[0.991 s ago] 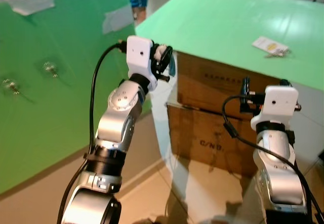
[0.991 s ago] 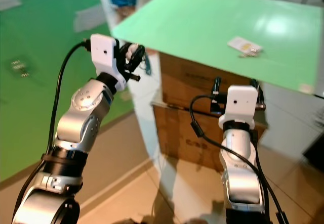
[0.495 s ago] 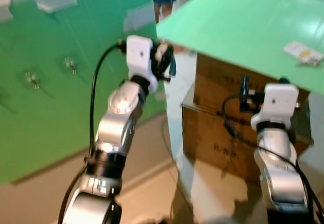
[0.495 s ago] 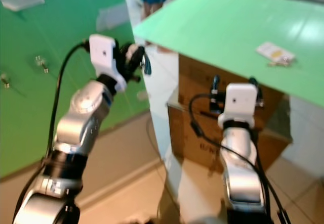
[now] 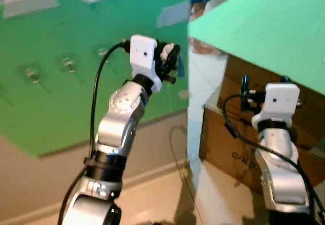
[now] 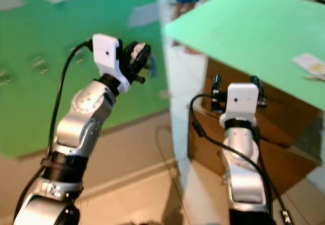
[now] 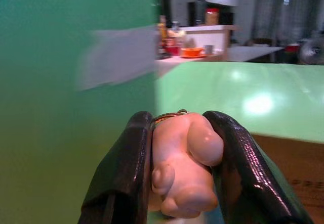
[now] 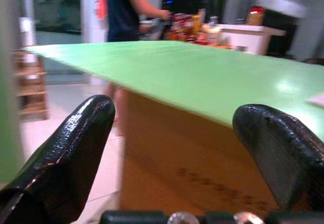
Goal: Hang keys on a hook
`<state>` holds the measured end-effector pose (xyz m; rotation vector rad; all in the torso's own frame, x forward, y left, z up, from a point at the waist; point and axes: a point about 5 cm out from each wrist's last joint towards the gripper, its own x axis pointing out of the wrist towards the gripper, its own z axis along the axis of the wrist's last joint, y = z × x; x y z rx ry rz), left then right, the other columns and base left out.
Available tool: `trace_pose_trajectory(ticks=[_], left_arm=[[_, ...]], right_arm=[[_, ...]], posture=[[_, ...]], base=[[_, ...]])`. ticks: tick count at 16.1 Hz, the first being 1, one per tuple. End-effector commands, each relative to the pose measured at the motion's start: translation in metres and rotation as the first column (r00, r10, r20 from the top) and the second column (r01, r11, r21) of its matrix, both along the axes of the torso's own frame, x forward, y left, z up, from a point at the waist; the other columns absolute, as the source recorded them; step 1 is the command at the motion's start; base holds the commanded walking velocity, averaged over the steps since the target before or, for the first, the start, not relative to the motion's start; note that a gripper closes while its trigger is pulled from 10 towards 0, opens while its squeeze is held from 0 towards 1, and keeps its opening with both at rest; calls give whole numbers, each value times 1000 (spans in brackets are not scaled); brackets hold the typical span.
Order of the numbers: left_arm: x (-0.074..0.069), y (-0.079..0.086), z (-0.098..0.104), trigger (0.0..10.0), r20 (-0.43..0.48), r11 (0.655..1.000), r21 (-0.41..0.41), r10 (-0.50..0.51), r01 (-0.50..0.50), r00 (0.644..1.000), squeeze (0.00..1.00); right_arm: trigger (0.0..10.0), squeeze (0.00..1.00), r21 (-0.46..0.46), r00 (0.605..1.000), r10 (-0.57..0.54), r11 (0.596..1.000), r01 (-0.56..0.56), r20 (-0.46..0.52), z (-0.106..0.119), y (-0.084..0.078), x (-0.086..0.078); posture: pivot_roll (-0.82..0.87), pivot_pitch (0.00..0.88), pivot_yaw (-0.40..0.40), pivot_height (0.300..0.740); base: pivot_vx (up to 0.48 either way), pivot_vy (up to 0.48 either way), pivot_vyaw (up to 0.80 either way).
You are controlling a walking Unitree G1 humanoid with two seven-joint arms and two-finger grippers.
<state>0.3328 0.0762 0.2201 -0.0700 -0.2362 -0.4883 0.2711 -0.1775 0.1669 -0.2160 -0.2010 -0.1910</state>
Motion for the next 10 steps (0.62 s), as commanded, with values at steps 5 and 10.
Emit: trace_pose_trajectory(ticks=[5, 10], left_arm=[[-2, 8, 4, 0, 11, 1000, 6, 13, -13, 1000, 0], [1, 19, -4, 0, 6, 994, 44, 96, -97, 995, 0]], right_arm=[[10000, 216, -3, 999, 48, 999, -48, 1, 1, 6, 2], [10000, 196, 25, 997, 74, 997, -74, 1, 0, 9, 4]], posture=[[-193, 0, 106, 740], [-184, 0, 101, 740]], base=[[0, 0, 541], [0, 0, 524]])
